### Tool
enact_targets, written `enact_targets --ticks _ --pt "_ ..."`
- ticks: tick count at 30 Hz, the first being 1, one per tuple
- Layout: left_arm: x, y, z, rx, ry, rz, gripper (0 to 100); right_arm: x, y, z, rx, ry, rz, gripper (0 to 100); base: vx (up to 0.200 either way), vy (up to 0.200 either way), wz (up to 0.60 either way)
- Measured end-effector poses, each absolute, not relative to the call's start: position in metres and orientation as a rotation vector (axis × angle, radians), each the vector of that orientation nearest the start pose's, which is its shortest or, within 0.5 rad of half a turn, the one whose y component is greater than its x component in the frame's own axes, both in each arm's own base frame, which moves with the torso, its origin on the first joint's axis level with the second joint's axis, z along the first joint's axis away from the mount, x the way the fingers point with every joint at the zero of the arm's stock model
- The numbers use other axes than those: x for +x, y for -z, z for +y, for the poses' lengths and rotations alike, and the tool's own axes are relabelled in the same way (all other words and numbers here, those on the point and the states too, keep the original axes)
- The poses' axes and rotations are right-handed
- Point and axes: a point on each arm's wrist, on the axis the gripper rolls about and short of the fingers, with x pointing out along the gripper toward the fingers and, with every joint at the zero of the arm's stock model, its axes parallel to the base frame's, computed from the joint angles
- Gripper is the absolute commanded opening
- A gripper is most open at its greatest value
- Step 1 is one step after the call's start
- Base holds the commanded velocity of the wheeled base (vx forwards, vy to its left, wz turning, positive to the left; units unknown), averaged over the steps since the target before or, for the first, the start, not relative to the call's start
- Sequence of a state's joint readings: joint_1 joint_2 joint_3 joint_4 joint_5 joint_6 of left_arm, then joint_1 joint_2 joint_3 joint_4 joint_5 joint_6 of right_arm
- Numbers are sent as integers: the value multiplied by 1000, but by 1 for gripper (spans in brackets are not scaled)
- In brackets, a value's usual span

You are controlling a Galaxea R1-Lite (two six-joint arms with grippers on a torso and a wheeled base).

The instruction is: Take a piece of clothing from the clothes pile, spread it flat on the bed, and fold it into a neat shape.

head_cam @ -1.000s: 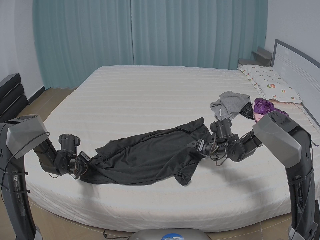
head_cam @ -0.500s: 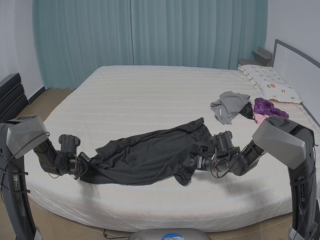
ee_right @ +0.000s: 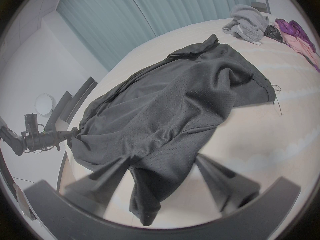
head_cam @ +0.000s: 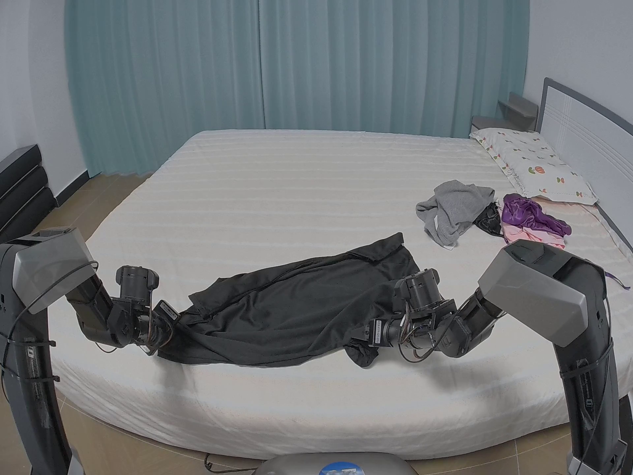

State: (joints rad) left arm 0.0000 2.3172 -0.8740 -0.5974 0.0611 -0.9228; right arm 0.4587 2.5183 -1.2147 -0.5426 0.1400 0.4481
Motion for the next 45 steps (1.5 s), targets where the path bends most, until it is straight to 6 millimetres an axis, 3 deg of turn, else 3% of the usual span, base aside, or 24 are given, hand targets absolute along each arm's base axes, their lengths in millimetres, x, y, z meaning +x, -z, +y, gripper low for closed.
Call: enact_targets --ticks 7,15,29,39,40,45 --pt "368 20 1 -840 -443 757 0 386 44 192 290 -360 887 0 0 0 0" --pt "365 21 1 -839 -448 768 0 371 15 173 340 -332 888 0 0 0 0" --pt "338 14 -5 -814 -443 814 0 286 -31 122 359 -342 980 0 0 0 0" --pt "323 9 -15 -785 -418 847 0 236 -37 99 272 -353 1091 0 0 0 0" --pt "323 9 -15 -778 -415 850 0 233 -37 98 257 -356 1106 100 0 0 0" --pt "320 10 -15 -760 -409 860 0 233 -35 99 223 -376 1129 100 0 0 0"
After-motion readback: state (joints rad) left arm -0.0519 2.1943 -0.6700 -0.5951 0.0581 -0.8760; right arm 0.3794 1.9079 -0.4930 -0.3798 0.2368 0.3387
